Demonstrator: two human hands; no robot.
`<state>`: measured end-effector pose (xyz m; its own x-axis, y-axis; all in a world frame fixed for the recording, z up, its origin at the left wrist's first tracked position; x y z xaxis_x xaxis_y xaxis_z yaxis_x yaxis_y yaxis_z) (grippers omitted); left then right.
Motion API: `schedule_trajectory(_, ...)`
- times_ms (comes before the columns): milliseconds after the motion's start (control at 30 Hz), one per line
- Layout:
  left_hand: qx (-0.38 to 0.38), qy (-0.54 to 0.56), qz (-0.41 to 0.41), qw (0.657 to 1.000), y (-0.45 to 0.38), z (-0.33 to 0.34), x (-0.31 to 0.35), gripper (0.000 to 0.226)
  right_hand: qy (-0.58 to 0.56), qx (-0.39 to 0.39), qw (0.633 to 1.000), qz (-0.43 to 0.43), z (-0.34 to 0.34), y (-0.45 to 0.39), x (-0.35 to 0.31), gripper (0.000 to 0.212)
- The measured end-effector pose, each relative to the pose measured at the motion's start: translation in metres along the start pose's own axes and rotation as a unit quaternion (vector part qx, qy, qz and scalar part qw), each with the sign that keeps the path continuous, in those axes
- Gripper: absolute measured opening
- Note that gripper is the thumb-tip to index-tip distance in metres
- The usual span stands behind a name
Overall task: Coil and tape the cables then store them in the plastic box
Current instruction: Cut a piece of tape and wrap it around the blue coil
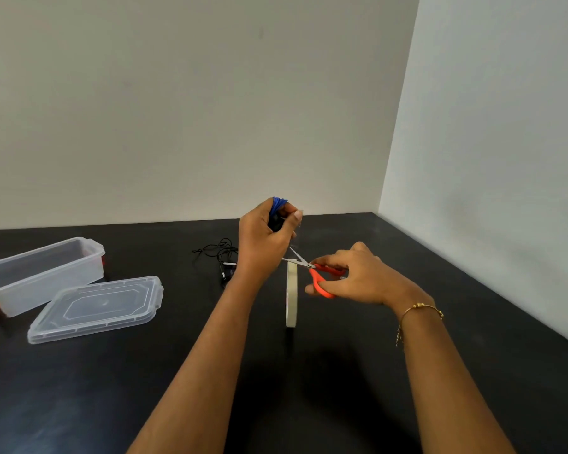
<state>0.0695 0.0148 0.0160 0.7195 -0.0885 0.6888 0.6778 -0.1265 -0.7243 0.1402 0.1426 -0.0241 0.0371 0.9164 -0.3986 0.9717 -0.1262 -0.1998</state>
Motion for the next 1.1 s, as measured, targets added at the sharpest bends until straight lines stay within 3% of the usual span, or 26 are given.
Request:
schedule_trajectory(267, -0.001, -0.013, -0.001, 1.0, -0.001, 0.0, -0.004, 0.005, -0.012, 0.013, 1.0, -0.02, 0.001, -0.002, 0.001, 0.045)
schedule_trajectory(533, 0.001, -0.006, -0.008, 1.0, 0.0, 0.0, -0.004, 0.006, -0.022, 0.008, 1.0, -0.022, 0.001, -0.002, 0.002, 0.044)
schedule_trajectory(700, 0.002, 0.0, -0.007, 1.0, 0.0, -0.001, -0.004, 0.02, -0.014, 0.003, 1.0, -0.025, 0.002, -0.003, 0.003, 0.044)
schedule_trajectory(1100, 0.006, -0.003, -0.013, 1.0, 0.0, -0.001, -0.001, 0.018, -0.025, -0.01, 0.999, -0.027, 0.006, -0.008, 0.009, 0.043)
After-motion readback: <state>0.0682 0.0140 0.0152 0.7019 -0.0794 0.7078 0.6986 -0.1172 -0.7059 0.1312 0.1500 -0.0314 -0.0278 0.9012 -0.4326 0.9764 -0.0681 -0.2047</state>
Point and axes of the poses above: each hand's wrist, its own y-axis away from the middle knuckle, its own z-axis out of the palm, x = y × z, the point moved 6 cm from there along -y, towards the middle knuckle, and after that the axes turned 5 degrees about x, right-handed, at the moved point
